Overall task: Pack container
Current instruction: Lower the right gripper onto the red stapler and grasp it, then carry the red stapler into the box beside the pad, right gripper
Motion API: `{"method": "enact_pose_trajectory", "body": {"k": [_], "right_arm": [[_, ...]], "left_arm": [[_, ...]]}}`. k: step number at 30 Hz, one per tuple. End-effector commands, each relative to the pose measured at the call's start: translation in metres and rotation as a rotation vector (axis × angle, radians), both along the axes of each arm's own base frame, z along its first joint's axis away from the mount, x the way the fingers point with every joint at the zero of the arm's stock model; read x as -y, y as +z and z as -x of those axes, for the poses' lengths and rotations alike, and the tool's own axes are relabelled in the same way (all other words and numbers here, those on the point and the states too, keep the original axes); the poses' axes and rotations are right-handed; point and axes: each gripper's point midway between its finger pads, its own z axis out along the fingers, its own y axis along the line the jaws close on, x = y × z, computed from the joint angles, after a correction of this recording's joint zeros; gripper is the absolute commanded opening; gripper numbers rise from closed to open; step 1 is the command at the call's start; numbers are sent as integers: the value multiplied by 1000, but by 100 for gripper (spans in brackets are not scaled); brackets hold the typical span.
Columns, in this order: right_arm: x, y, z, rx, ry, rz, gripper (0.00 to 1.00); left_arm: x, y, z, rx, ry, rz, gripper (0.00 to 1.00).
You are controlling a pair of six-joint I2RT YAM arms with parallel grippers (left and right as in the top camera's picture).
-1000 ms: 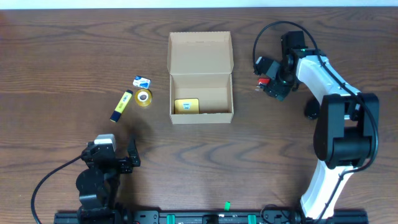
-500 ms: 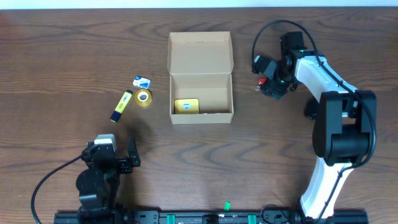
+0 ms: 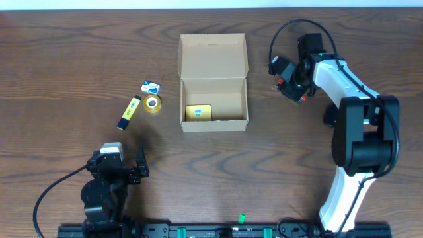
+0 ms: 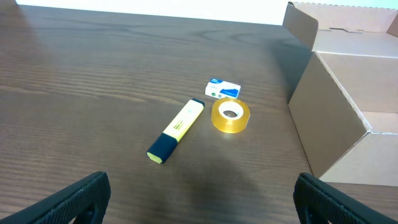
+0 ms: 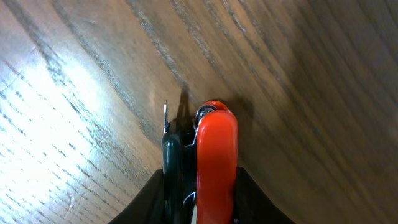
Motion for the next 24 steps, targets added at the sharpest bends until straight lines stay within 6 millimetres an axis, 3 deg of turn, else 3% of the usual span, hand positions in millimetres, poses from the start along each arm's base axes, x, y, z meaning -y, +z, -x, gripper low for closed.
{"method": "enact_pose_trajectory", "body": {"k": [1,6,12,16,20,24], "right_arm": [[-12,-7,5,-35,-60,-25,1],[-40,36,-10,23,-76,-54,1],[-90,134,-28,200,20,-96,1],[-117,185,-27,313,76,-132,1],[-148,215,-15,376,146,-163,1],[-199,210,9,347,317,-226,1]], "left_arm": [[0,-9,0,-17,1,6,95],[0,-9,0,-17,2,6,95],[0,-9,0,-17,1,6,95],[0,-9,0,-17,1,6,95],[0,-9,0,-17,1,6,95],[0,-9,0,-17,1,6,95]]}}
